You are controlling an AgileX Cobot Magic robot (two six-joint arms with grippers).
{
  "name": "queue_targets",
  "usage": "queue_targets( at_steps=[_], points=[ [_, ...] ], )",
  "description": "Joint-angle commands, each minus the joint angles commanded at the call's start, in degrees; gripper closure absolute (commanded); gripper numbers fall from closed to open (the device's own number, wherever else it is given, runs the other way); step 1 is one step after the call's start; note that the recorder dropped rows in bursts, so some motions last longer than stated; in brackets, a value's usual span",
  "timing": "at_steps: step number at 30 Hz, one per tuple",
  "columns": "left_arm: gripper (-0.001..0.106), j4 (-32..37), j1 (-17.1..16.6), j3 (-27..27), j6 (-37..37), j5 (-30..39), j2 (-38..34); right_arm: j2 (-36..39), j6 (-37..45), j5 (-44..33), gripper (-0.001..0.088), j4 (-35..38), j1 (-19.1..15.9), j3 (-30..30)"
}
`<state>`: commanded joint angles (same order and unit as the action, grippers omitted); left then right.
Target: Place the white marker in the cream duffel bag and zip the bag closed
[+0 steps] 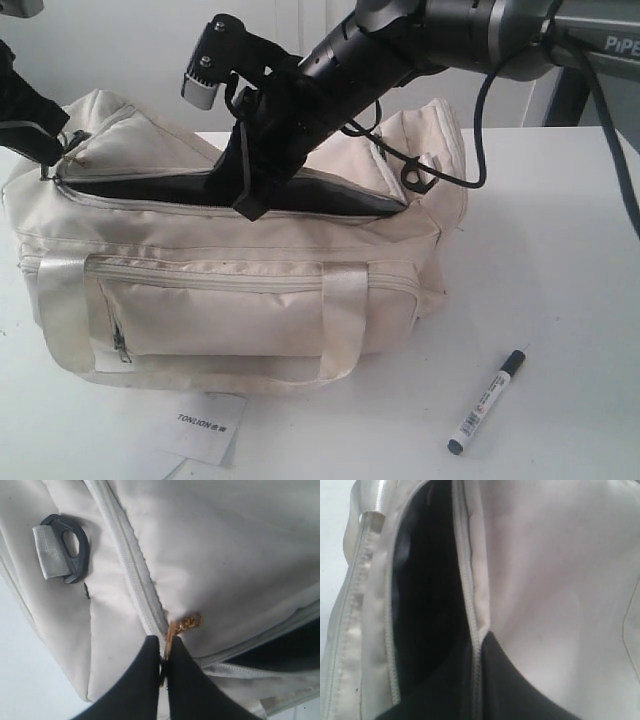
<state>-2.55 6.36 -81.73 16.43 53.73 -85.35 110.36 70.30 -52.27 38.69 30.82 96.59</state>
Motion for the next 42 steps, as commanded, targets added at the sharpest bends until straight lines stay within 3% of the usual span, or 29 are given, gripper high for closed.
queue_targets(
  at_steps=[6, 8, 12, 16, 20, 27, 38, 42],
  points=[
    [0.105, -0.4, 0.0, 0.0, 0.0, 0.3, 0.0, -1.7, -3.4, 4.1, 0.0353, 2.7, 0.0, 0.0],
    [0.105, -0.4, 0.0, 0.0, -0.1, 0.3, 0.0, -2.7, -5.0, 6.2, 0.0301, 3.0, 0.0, 0.0],
    [0.105, -0.4, 0.0, 0.0, -0.1, 0.3, 0.0, -4.4, -7.2, 4.6, 0.03, 9.3, 0.0, 0.0],
    [0.105, -0.6, 0.0, 0.0, -0.1, 0.3, 0.0, -4.5, -5.6, -3.1, 0.03, 19.8, 1.5, 0.0],
    [0.105, -0.9, 0.0, 0.0, -0.1, 0.3, 0.0, -2.7, 0.4, -7.1, 0.03, 17.7, 6.1, 0.0],
    [0.105, -2.4, 0.0, 0.0, 0.0, 0.3, 0.0, 1.0, 2.6, 9.5, 0.03, 14.9, 11.8, 0.0],
    [0.105, -2.5, 0.0, 0.0, 0.0, 0.3, 0.0, 5.2, 4.7, 17.0, 0.0303, 9.1, 12.6, 0.3],
    [0.105, -2.5, 0.0, 0.0, 0.0, 0.3, 0.0, 6.1, 5.0, 20.0, 0.0428, 8.0, 12.6, 0.3]
  ],
)
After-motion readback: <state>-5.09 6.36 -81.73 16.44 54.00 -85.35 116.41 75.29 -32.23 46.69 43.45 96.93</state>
